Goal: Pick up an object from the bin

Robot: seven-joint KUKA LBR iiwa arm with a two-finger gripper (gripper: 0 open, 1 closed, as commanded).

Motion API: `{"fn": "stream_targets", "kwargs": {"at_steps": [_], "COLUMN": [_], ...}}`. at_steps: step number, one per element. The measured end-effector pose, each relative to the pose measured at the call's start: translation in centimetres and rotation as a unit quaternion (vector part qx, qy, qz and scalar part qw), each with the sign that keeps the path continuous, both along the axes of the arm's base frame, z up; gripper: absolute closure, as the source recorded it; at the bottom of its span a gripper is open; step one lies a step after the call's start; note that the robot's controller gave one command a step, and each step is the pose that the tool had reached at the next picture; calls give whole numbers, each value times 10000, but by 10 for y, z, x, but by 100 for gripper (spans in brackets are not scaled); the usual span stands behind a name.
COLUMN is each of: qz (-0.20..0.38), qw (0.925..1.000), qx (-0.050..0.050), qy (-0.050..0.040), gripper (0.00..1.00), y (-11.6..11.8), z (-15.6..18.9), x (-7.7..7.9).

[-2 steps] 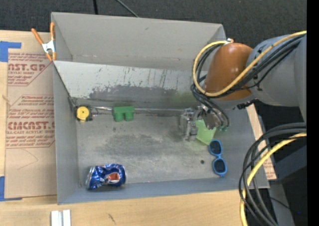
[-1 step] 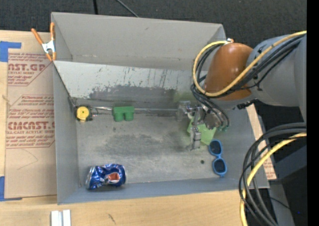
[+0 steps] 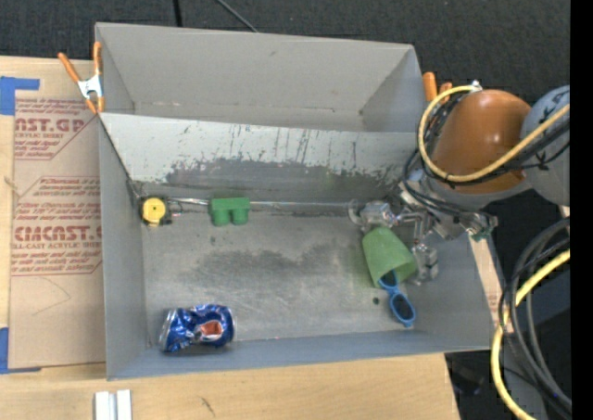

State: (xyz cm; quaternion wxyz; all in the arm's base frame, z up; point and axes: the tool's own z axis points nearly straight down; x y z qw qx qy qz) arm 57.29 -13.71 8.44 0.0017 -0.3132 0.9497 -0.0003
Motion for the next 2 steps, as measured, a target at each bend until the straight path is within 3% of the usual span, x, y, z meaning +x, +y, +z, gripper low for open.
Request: {"fn": "stream_targets", "kwargs": {"at_steps": [1,2], "qz": [-3,-71], "qw": [10000,10000], "qx": [11,-8], "qy": [-17,-36], "gripper": [100,100], "y": [2,2], "z": [2,132], "x": [2,1]}}
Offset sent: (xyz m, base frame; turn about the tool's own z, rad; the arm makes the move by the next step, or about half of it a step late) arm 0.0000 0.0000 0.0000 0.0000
